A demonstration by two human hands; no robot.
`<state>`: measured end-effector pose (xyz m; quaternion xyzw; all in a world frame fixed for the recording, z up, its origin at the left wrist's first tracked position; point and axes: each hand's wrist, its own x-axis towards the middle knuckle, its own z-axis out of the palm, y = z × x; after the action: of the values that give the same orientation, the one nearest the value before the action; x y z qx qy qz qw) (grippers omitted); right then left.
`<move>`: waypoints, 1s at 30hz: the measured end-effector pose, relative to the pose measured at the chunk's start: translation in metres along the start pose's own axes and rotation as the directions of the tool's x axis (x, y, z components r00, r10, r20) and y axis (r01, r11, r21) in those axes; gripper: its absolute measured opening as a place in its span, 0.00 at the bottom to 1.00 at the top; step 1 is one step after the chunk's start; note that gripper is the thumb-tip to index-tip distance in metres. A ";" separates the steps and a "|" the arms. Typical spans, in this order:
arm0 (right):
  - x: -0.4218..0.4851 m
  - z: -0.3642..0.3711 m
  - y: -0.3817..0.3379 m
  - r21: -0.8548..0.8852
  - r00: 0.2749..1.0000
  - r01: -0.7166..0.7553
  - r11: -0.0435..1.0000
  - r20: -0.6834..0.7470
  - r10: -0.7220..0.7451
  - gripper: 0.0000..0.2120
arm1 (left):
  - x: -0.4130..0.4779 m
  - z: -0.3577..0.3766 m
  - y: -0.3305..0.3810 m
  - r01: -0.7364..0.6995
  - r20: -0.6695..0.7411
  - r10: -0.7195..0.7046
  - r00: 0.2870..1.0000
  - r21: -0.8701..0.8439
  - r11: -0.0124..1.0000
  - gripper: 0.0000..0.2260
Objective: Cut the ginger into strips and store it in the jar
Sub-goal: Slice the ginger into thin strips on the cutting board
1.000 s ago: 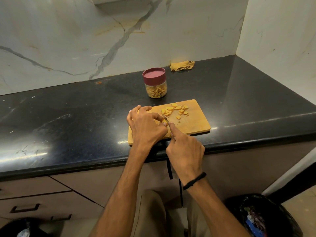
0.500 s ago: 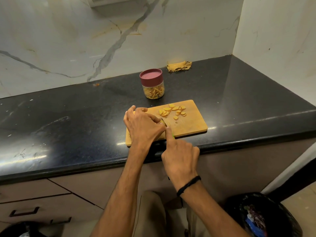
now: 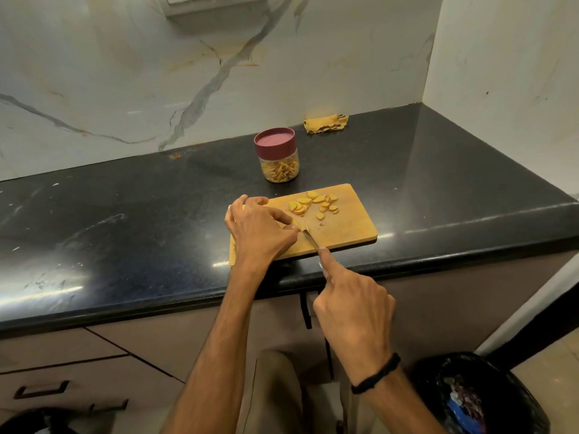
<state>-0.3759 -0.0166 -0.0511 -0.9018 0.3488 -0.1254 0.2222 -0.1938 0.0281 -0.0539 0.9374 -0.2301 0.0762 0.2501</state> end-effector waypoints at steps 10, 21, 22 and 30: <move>0.026 0.013 0.018 0.610 0.995 -0.050 0.790 -0.040 0.094 0.16 | -0.002 -0.002 -0.001 0.002 -0.018 -0.002 1.000 -0.006 1.000 0.09; 0.046 0.000 0.045 0.871 0.925 -0.371 0.322 0.314 0.215 0.12 | -0.003 -0.001 -0.001 0.028 -0.010 -0.028 1.000 -0.038 0.999 0.09; 0.046 0.000 0.047 0.872 0.925 -0.368 0.324 0.307 0.224 0.12 | -0.003 -0.001 -0.001 0.028 -0.007 -0.028 1.000 -0.035 0.999 0.09; 0.046 0.000 0.050 0.864 0.942 -0.299 0.406 0.200 0.268 0.13 | -0.003 -0.002 -0.002 0.023 0.000 -0.023 1.000 -0.024 0.999 0.10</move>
<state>-0.3707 -0.0812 -0.0720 -0.5837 0.3767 -0.2348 0.6799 -0.1958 0.0321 -0.0539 0.9369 -0.2201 0.0704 0.2624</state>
